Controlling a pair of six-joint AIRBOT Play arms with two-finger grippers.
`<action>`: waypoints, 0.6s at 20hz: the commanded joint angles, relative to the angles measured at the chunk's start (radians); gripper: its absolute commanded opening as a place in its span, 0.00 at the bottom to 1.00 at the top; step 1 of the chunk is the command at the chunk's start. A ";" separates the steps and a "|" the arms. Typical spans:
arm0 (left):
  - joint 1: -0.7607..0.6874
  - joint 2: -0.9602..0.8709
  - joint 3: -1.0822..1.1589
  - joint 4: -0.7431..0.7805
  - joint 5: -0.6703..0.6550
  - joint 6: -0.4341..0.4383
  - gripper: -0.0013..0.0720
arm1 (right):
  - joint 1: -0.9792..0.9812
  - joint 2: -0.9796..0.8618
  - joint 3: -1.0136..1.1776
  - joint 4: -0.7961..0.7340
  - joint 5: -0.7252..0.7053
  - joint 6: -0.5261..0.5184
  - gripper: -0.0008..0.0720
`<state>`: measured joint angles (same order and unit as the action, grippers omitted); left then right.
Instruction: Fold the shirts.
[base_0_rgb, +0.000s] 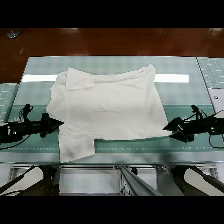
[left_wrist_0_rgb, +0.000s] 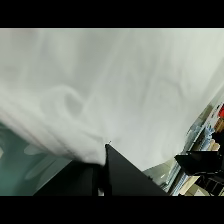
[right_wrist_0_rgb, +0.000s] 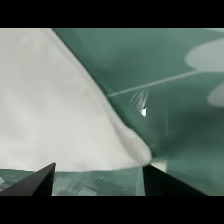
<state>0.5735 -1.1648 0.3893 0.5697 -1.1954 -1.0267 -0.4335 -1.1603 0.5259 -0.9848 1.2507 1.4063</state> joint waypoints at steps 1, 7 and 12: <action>-0.001 0.001 -0.001 -0.004 -0.003 0.005 0.05 | 0.091 -0.078 0.041 0.113 -0.108 -0.021 0.85; -0.011 0.016 0.086 -0.130 -0.081 0.065 0.05 | 0.219 -0.131 0.337 0.138 -0.038 -0.048 0.05; -0.027 0.158 0.581 -0.458 -0.064 0.050 0.05 | 0.217 -0.131 1.066 0.134 0.074 0.010 0.05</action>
<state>0.5560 -1.0725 0.7246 0.2970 -1.2739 -0.9794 -0.2260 -1.2877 1.2259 -0.8536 1.2728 1.3823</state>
